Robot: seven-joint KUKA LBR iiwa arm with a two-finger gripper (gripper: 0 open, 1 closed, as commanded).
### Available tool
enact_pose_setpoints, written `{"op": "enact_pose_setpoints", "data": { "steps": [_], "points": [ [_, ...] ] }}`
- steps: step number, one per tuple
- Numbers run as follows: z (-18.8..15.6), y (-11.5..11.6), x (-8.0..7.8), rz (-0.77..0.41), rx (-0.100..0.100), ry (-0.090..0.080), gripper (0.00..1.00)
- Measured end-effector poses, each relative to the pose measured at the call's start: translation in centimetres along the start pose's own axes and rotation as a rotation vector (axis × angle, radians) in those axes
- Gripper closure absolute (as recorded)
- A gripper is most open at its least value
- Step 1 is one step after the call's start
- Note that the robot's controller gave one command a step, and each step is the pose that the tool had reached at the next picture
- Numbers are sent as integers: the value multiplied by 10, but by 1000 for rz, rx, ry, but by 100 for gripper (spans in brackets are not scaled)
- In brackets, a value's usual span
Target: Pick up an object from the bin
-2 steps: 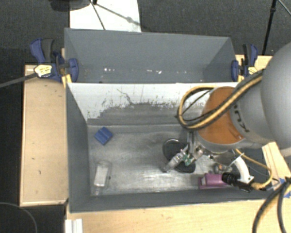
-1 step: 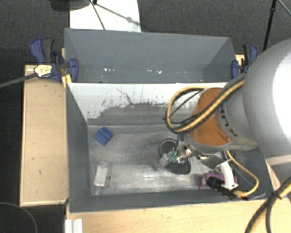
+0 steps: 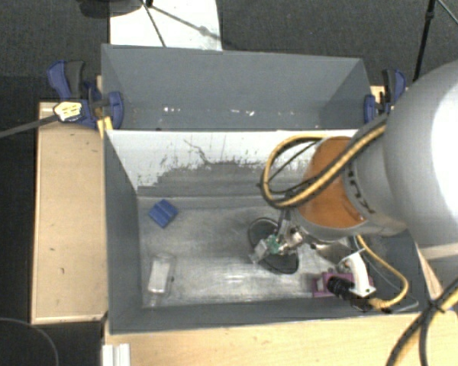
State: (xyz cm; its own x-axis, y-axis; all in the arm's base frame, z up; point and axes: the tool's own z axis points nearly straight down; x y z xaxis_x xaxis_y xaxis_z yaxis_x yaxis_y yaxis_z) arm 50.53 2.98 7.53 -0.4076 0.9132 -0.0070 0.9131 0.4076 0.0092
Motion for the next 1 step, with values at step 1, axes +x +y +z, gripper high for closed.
{"op": "enact_pose_setpoints", "data": {
  "steps": [1],
  "points": [
    [-116,2,-2,-5,3,4,100]
  ]
}}
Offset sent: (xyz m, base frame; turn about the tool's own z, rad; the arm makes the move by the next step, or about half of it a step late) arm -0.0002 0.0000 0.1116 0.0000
